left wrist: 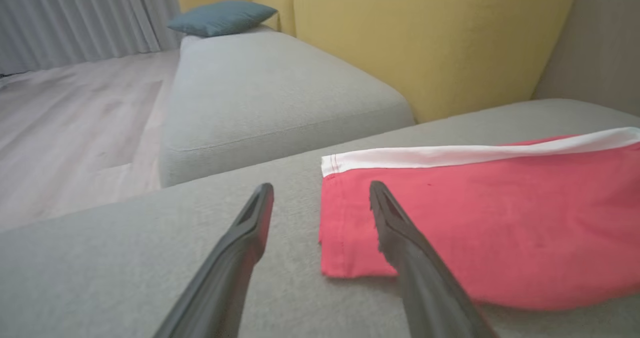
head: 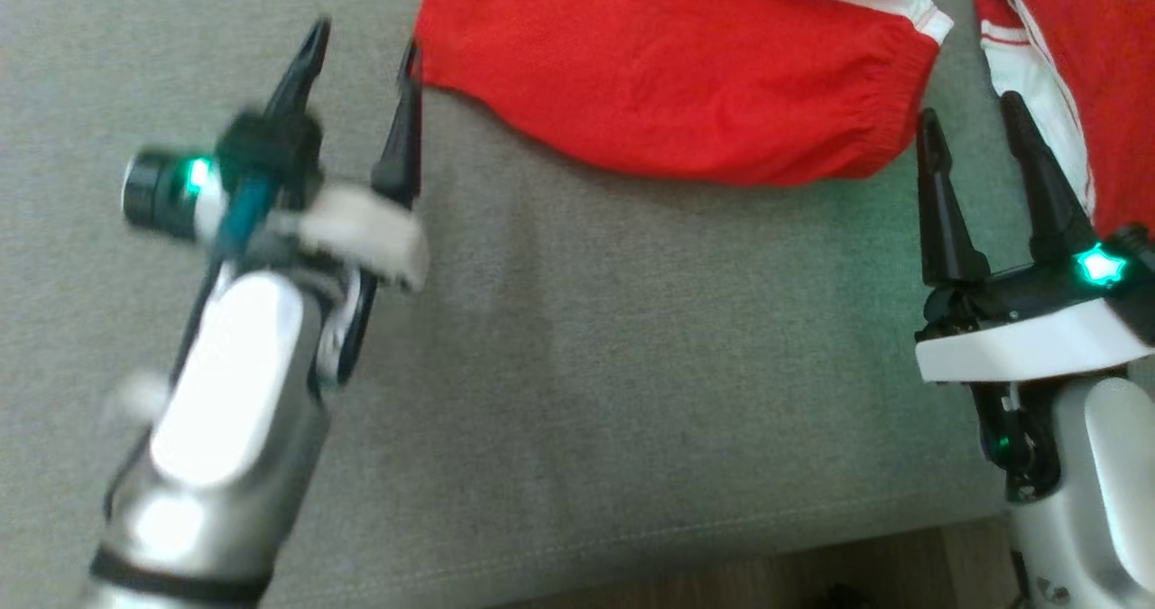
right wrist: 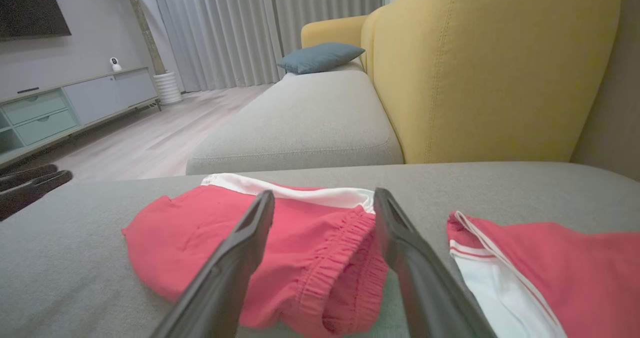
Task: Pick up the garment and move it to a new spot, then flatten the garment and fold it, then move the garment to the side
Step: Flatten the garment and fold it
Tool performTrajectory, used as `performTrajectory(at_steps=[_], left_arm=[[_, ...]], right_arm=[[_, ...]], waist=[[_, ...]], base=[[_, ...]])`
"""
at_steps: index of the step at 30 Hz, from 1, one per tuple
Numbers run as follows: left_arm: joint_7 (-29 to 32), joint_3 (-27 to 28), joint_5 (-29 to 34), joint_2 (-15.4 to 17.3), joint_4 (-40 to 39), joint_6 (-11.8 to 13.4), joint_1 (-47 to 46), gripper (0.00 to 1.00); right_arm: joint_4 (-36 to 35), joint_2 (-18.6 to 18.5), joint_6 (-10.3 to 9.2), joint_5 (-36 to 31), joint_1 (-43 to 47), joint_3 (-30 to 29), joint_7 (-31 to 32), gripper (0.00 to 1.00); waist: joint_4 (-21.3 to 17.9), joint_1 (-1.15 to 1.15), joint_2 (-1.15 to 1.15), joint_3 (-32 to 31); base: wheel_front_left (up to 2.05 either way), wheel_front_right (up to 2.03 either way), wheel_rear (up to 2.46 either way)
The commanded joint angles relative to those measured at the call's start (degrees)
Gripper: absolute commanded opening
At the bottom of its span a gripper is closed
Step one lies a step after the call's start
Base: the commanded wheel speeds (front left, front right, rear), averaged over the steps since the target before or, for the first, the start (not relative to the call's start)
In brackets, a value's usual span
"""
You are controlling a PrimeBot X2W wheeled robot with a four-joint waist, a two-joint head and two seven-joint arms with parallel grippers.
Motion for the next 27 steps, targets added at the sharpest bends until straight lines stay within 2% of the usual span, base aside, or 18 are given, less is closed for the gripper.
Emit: performTrajectory(at_steps=[1,5,8,13,17,18,19,20,27], left_arm=[[1.4,1.2,-0.3,0.6,0.2,-1.0,-3.3,1.0],[7.8,0.2,-2.2,0.0,10.5,-5.3,-11.2,1.0],[12.1,0.1,-3.7,-0.6,17.9,-7.2,-15.3,1.0],[17.3,0.0,-4.7,-0.4,28.7,-8.5,-20.1,1.0],[19.8,-1.4,-3.9,-0.9,33.7,-8.8,-22.6,1.0],[20.1,-1.9,-3.5,-1.0,34.4,-8.7,-23.1,0.79],[20.3,-2.4,-3.2,-1.1,35.0,-8.8,-23.3,0.11],[20.2,-2.7,-2.9,-1.2,35.3,-8.8,-23.5,0.0],[16.0,-2.9,-3.3,-0.9,33.0,-7.4,-20.1,0.0]], right_arm=[[-1.9,0.3,-0.04,0.5,-0.9,1.2,0.0,1.0],[-1.1,0.7,-0.04,1.2,-1.7,2.0,-0.5,1.0],[-0.5,1.1,-0.04,1.6,-1.8,2.3,-1.0,1.0],[0.6,1.5,-0.04,2.4,-1.9,2.5,-1.6,1.0],[1.4,1.7,-0.04,3.1,-2.0,2.6,-1.8,1.0],[1.5,1.7,-0.04,3.3,-2.0,2.6,-1.9,1.0],[1.6,1.7,-0.04,3.4,-2.0,2.6,-1.9,1.0],[1.7,1.7,-0.04,3.4,-2.0,2.6,-2.0,1.0],[2.2,1.8,-0.04,3.8,-1.1,2.2,-1.7,1.0]], waist=[[-1.0,0.0,0.0,0.9],[-3.0,0.0,0.0,2.0],[-4.3,0.0,0.0,2.5],[-5.8,0.0,0.0,2.8],[-6.2,0.0,0.0,2.8],[-6.2,0.0,0.0,2.7],[-6.2,0.0,0.0,2.6],[-6.1,0.0,0.0,2.5],[-5.4,0.0,0.0,0.5]], base=[[0.0,0.0,0.0],[0.0,0.0,0.0],[0.0,0.0,0.0],[0.0,0.0,0.0],[0.0,0.0,0.0],[0.0,0.0,0.0],[0.0,0.0,0.0],[0.0,0.0,0.0],[0.0,0.0,0.0]])
